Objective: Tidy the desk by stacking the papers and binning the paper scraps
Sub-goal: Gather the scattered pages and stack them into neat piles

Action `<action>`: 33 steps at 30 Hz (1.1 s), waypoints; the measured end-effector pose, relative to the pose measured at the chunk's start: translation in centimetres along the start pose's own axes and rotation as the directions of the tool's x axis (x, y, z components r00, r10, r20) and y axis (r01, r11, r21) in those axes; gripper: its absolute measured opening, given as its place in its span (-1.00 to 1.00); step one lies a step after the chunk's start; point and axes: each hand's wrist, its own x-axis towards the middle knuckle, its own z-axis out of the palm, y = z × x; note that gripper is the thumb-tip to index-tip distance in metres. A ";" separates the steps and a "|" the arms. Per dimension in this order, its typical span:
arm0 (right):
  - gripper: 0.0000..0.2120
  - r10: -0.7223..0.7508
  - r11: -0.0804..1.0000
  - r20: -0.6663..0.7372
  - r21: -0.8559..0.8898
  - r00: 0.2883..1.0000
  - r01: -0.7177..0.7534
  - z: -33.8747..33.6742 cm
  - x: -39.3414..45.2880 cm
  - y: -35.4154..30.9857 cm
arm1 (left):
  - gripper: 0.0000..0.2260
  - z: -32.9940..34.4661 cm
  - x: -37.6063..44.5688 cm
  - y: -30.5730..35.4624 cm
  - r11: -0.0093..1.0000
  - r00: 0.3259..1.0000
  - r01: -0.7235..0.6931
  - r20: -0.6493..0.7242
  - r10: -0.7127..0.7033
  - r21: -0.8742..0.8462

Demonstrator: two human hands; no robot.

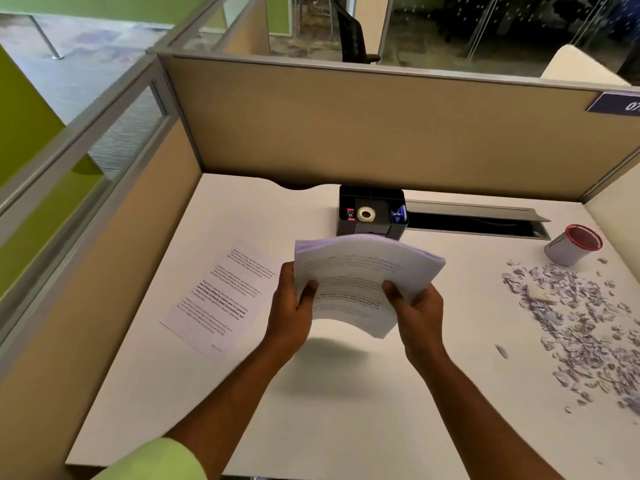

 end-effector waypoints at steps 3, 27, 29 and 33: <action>-0.69 0.015 1.000 0.024 -0.008 1.000 -0.014 0.1 -1.4 1.4 | -0.76 -0.5 -0.4 -0.6 0.999 1.000 -0.016 -0.010 0.017 0.042; -0.72 0.163 0.973 0.143 -0.186 0.976 -0.135 -1.6 1.5 5.0 | -0.68 2.8 -0.6 -4.0 0.979 0.978 0.172 -0.139 -0.157 0.106; -0.73 0.162 0.975 0.187 -0.182 0.969 -0.127 -1.8 2.2 4.1 | -0.71 2.5 0.2 -3.6 0.980 0.977 0.171 -0.148 -0.155 0.102; -0.63 0.266 0.963 0.419 -0.160 0.868 -0.218 -3.3 3.2 3.3 | -0.71 1.4 1.5 -3.2 0.975 0.963 0.219 -0.166 -0.212 0.024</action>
